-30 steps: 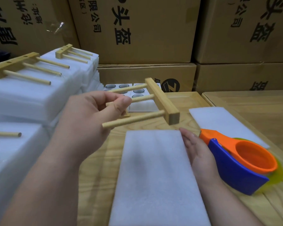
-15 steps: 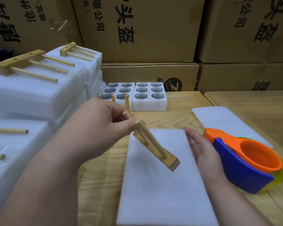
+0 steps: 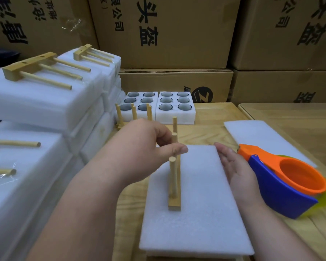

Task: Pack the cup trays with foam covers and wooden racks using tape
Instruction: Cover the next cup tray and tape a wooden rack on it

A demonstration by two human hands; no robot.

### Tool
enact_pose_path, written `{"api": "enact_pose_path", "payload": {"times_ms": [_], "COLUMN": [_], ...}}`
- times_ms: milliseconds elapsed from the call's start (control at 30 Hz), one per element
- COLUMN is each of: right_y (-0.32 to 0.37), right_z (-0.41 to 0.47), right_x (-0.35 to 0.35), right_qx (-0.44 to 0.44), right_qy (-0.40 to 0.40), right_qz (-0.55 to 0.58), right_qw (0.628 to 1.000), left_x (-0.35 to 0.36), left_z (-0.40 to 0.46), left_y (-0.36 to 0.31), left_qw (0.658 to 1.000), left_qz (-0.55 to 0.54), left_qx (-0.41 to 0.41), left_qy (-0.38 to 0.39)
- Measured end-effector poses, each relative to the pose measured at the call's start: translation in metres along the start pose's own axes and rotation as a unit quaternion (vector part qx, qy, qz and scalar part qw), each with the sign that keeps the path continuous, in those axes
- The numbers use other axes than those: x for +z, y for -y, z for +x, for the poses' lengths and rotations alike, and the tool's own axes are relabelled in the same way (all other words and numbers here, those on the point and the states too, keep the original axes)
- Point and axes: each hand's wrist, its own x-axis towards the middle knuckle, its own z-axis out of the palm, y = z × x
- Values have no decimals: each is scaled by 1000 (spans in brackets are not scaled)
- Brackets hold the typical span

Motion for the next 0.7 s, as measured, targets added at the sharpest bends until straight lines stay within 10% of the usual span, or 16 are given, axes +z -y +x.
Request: {"api": "enact_pose_path", "payload": {"times_ms": [300, 700], "right_y": [4, 2], "right_z": [-4, -2], "right_x": [2, 0], "right_qx": [-1, 0], "right_qy": [-4, 0], "right_qz": [-21, -13], "right_qw": [1000, 1000], "left_x": [11, 2], "left_z": [-1, -3], "left_y": [12, 3], "left_qw": [989, 992], "left_qz": [-15, 106], "left_qx": [-45, -25], "left_qy": [139, 65]}}
